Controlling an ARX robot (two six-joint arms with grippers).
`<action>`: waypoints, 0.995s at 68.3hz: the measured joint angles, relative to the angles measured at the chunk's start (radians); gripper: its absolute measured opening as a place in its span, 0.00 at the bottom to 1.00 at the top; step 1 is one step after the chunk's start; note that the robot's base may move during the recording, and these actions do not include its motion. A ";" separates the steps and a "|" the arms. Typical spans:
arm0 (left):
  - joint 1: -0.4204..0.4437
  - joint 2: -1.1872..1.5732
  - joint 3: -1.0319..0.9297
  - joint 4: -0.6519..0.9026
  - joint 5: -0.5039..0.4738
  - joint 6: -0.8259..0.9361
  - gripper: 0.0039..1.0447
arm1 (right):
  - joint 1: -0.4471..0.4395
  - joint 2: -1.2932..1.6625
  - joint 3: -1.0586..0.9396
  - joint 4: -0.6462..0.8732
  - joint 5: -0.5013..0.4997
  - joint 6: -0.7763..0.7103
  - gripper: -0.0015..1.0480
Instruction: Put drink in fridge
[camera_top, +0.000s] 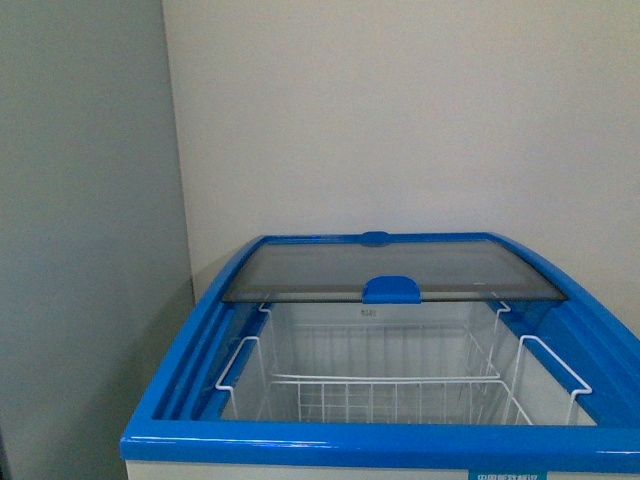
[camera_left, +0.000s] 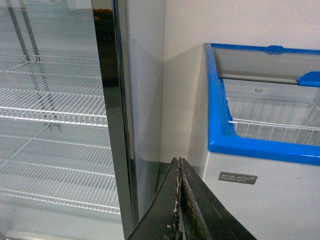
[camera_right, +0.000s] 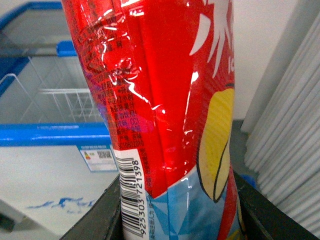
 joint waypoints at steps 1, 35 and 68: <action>0.000 -0.002 -0.002 0.000 0.000 0.000 0.02 | -0.026 0.014 0.005 0.000 -0.027 0.000 0.40; 0.000 -0.210 -0.061 -0.144 0.001 0.000 0.02 | -0.286 0.849 0.597 0.089 -0.518 -0.534 0.40; 0.000 -0.228 -0.079 -0.145 0.000 0.001 0.02 | -0.018 1.244 0.882 -0.011 -0.426 -1.151 0.40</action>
